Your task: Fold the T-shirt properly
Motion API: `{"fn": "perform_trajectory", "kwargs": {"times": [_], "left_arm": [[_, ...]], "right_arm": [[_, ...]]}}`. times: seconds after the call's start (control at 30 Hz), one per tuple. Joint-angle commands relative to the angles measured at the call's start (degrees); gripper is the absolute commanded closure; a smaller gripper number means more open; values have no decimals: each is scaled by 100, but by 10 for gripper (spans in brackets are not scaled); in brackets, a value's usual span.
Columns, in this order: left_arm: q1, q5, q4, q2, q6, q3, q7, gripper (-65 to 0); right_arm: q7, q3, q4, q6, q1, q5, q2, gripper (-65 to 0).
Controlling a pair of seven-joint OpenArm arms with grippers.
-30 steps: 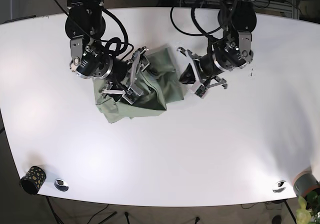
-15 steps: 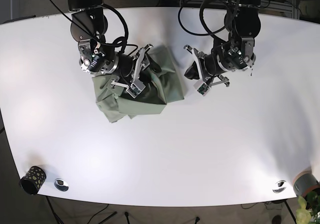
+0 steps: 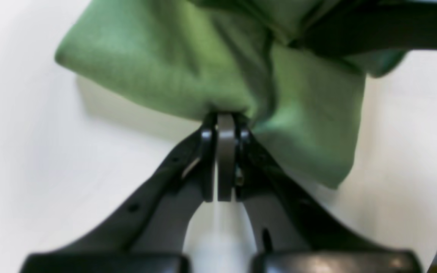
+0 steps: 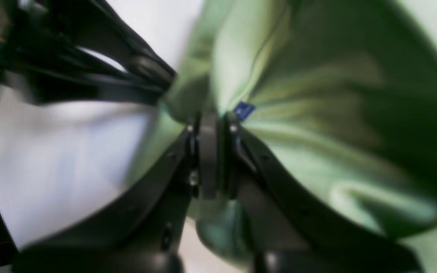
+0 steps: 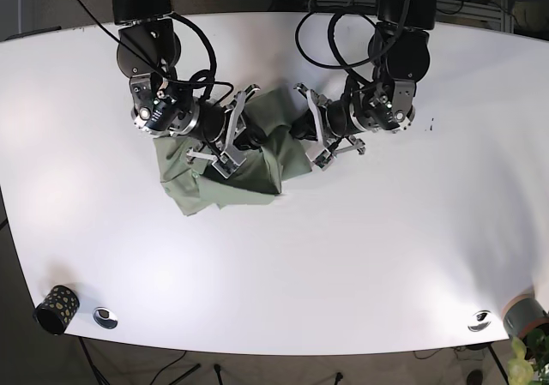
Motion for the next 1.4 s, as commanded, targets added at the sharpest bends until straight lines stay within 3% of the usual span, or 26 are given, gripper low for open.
{"fn": "perform_trajectory", "kwargs": {"times": [0.0,0.2,0.53,0.87,0.93,1.13,1.2,1.37], "left_arm": [[-52,19,-32,23,-25,11,-32,0],[-61,19,-76,103,-25,3,-50,0],[-61,19,-85,129,-25,-6,-58,0],[-52,10,-41,129,-25,-24,-58,0],[-35,10,12,129,-25,-24,-58,0],[185,10,654,94,-25,-217,-14,0],[273,19,838,94,-25,-349,-14,0],[440,28,1454,-179,-25,-586,179,0]], "right_arm": [[69,6,332,52,93,174,14,0],[-371,-20,569,52,111,191,-22,0],[-388,-838,947,52,-144,147,-22,0],[-344,-512,385,52,-232,138,-224,-5],[-344,-372,349,52,-232,138,-320,-41],[-344,-222,490,52,-232,191,-364,-363],[-344,-222,613,52,-241,191,-364,-417],[-379,-205,1343,52,-267,200,-338,-407]]}}
